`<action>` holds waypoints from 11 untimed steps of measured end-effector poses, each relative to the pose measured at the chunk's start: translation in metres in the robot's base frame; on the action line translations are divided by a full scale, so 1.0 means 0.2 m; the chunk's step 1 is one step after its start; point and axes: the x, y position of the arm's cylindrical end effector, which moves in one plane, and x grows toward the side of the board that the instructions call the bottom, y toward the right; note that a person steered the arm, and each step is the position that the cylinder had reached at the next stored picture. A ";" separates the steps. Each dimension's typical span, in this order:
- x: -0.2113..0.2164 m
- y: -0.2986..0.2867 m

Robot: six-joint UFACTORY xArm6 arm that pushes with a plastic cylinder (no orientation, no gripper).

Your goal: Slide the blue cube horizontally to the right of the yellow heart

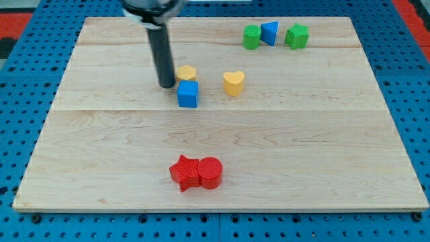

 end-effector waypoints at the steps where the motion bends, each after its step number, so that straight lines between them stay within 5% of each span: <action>1: 0.10 0.26; 3: 0.27 0.09; 5: 0.31 0.57; 7: 0.22 0.52; 9: 0.13 1.08; 11: 0.12 0.70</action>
